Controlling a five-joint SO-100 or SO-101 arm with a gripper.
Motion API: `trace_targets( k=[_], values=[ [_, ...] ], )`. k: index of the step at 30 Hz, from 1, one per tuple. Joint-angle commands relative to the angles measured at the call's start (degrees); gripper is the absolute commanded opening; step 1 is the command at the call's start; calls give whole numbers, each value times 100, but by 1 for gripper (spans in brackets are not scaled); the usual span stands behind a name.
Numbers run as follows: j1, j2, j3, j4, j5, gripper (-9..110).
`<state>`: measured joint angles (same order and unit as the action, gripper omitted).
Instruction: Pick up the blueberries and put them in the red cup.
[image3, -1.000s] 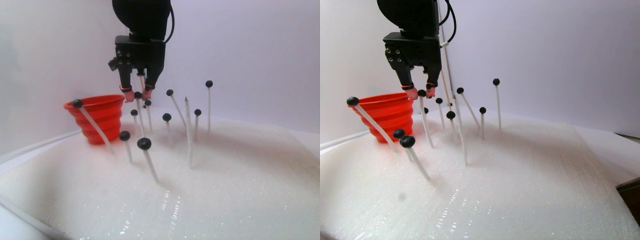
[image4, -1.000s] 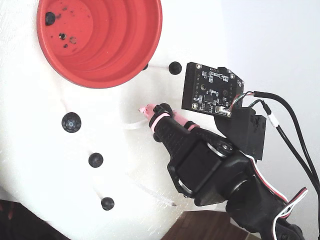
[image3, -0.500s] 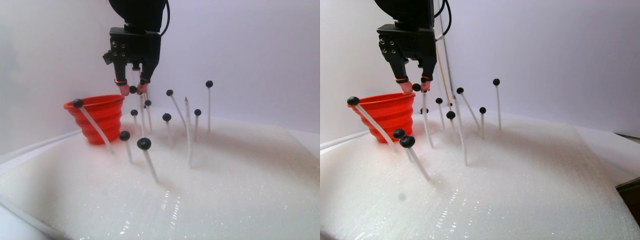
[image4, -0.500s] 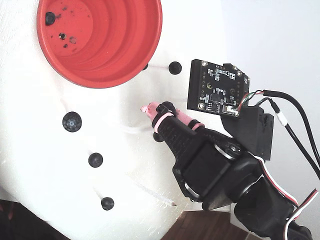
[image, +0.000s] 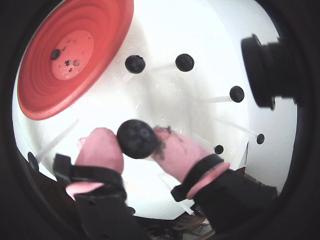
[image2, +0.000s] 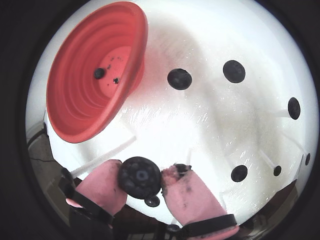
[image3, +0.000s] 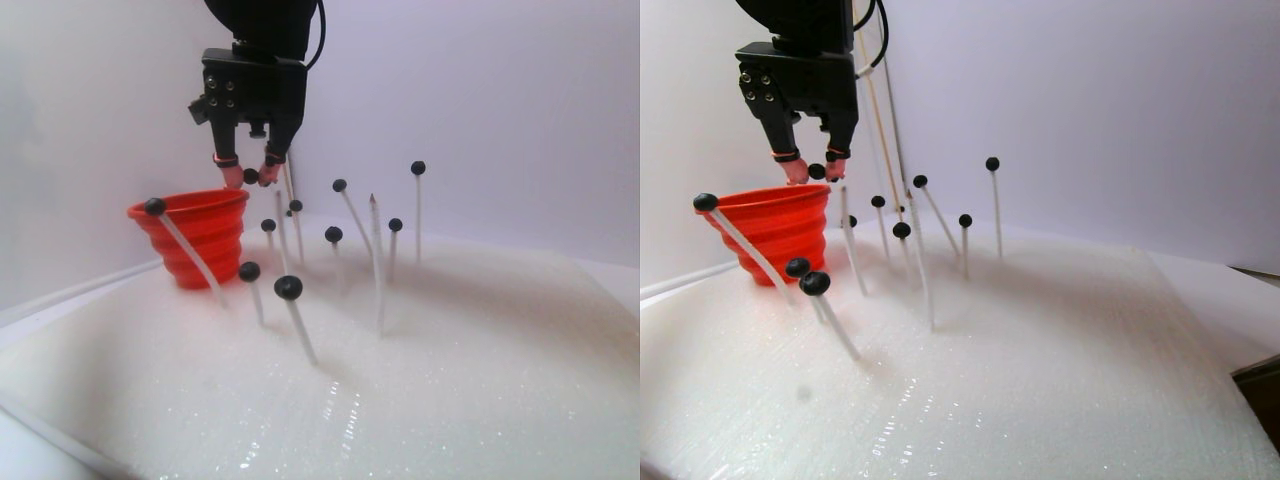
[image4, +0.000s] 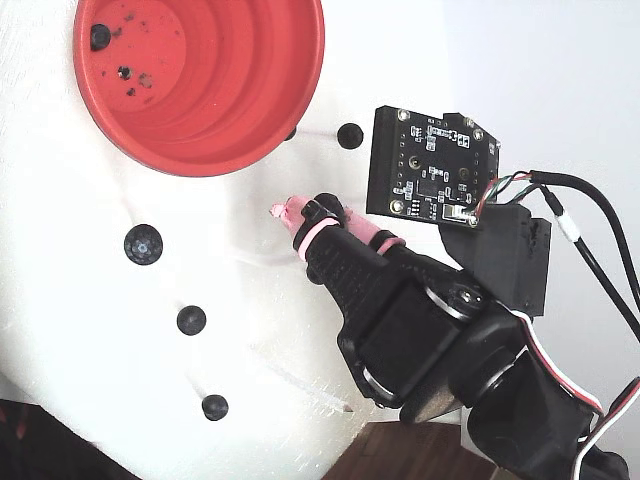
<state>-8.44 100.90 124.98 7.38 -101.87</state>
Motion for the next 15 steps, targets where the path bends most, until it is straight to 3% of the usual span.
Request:
trace_targets(
  k=[1, 15],
  values=[
    [-220, 773, -527, 18, 44, 12],
    [-606, 896, -721, 167, 132, 12]
  ],
)
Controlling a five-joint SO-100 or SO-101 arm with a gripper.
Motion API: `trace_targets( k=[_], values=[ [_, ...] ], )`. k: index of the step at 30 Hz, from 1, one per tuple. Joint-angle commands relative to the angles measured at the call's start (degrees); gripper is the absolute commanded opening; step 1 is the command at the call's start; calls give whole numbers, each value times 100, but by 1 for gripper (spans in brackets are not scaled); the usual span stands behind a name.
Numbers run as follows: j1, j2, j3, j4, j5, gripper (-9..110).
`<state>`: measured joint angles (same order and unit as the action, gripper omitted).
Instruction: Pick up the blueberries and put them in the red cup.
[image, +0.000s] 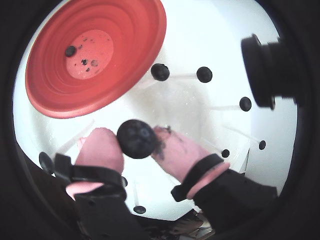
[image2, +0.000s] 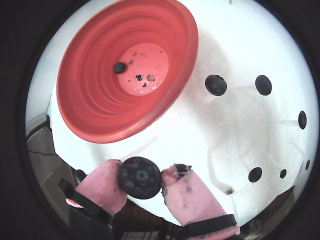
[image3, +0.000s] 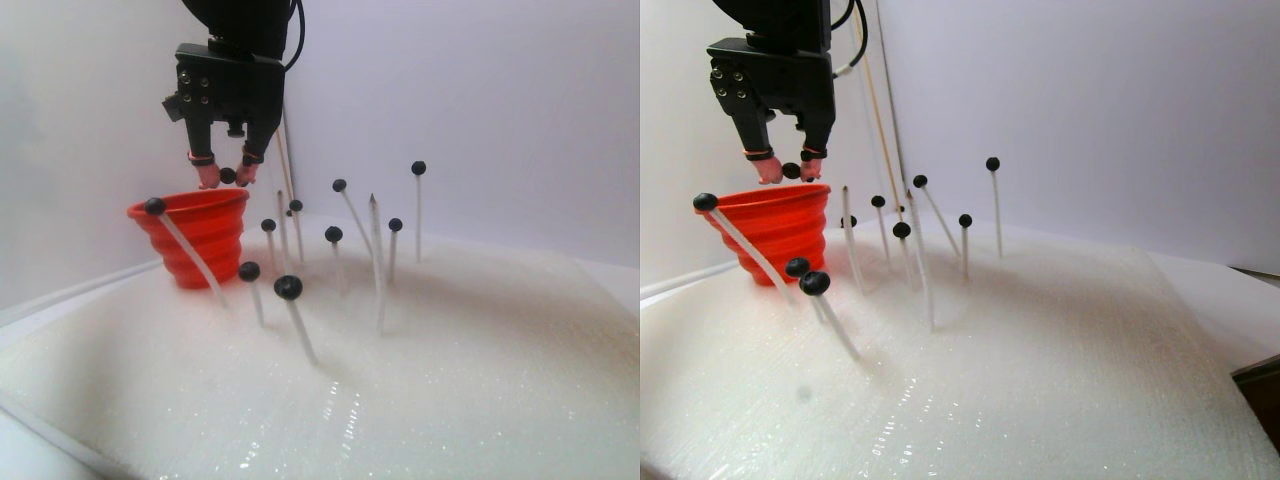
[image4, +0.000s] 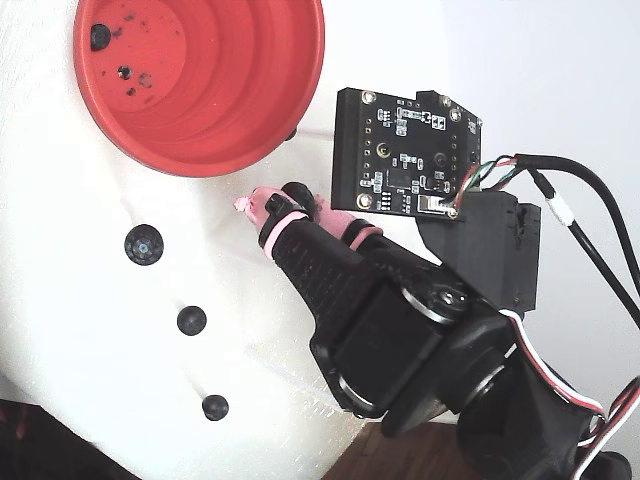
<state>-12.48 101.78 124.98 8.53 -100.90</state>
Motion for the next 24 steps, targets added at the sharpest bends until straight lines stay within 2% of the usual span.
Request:
trace_targets(
  k=[1, 24],
  values=[
    [-237, 817, -738, 62, 35, 12],
    [-694, 396, -1178, 79, 299, 13]
  ],
)
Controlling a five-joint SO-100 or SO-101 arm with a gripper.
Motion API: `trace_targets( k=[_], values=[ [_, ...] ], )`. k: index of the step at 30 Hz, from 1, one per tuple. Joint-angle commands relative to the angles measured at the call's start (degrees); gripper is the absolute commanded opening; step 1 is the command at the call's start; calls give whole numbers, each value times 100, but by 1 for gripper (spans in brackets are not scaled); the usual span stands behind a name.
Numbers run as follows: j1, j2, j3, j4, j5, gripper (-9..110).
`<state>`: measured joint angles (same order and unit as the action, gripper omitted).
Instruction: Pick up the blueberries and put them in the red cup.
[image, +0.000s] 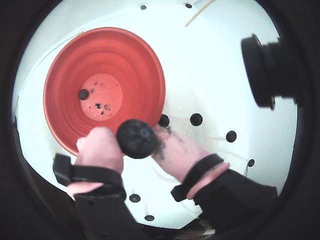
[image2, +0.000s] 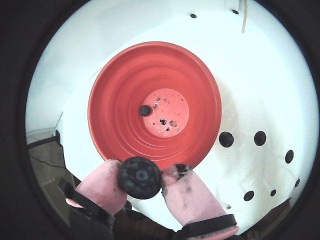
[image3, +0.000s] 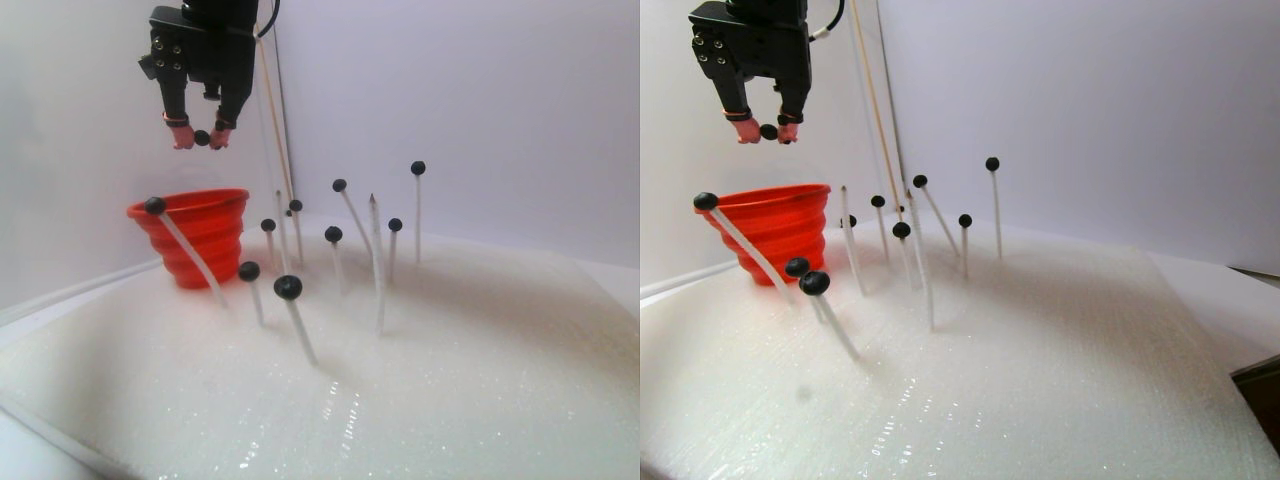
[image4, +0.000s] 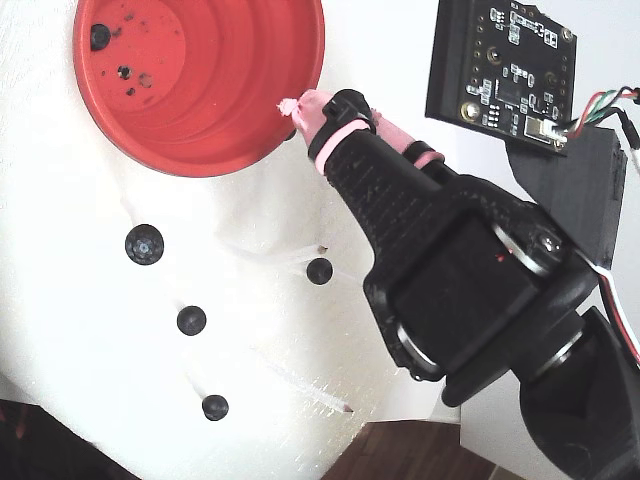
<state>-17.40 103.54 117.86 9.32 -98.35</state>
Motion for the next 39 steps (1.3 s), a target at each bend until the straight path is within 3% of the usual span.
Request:
trace_targets(
  k=[1, 12, 39],
  values=[
    [-211, 211, -439, 0, 62, 13],
    [-185, 185, -255, -123, 88, 19],
    [-62, 976, 123, 466, -325, 17]
  ],
)
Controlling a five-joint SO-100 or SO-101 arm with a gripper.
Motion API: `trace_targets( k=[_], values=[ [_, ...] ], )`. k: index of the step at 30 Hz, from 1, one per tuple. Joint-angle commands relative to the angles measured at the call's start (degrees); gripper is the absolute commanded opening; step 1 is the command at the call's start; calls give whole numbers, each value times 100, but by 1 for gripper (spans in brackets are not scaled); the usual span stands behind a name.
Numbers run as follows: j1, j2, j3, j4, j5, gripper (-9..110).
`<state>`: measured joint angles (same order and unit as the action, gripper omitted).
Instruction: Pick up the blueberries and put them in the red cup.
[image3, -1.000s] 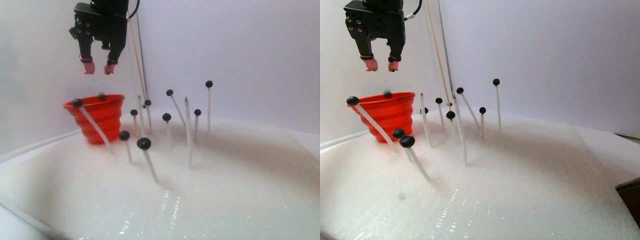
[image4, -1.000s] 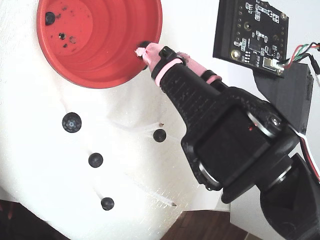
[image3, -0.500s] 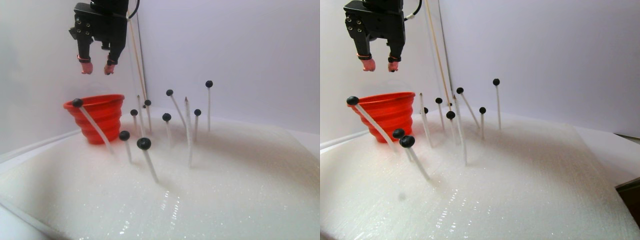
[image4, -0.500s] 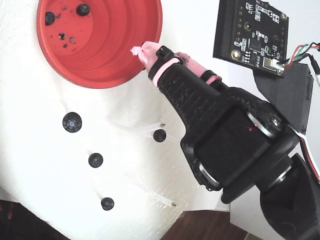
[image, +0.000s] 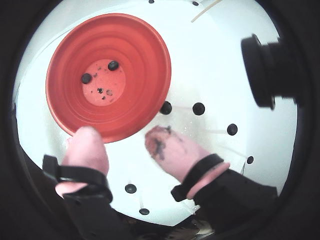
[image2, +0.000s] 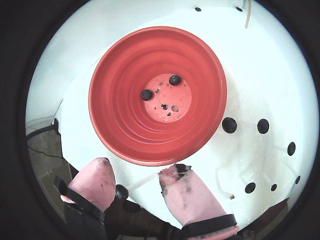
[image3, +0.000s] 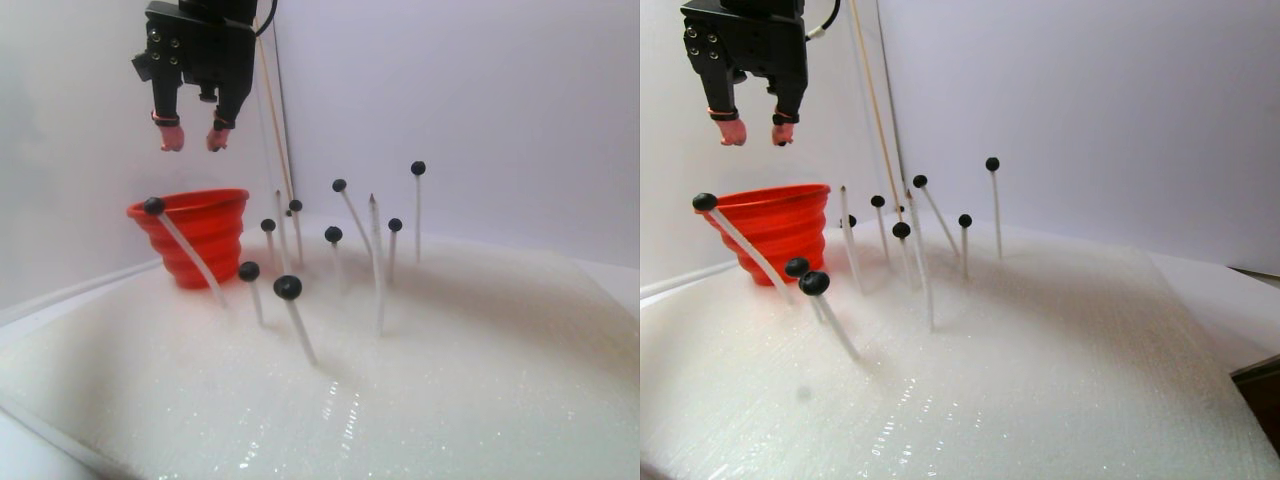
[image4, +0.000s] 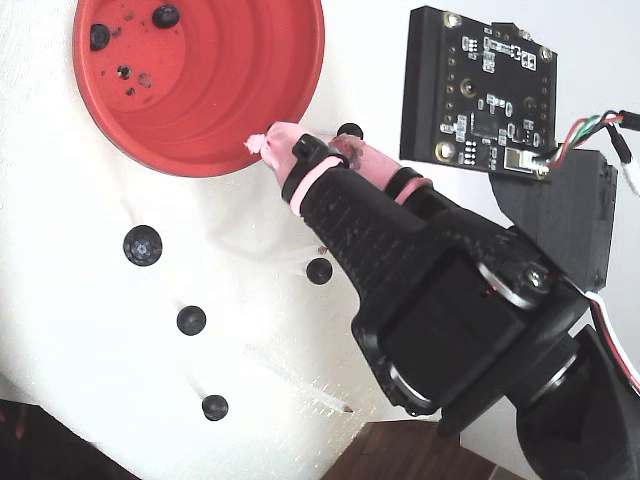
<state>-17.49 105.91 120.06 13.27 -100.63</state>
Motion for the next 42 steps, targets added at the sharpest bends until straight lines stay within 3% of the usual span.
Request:
trace_targets(
  k=[1, 42],
  values=[
    [-53, 782, -70, 97, -114, 17],
    [-439, 2364, 1389, 835, -738, 17]
  ],
)
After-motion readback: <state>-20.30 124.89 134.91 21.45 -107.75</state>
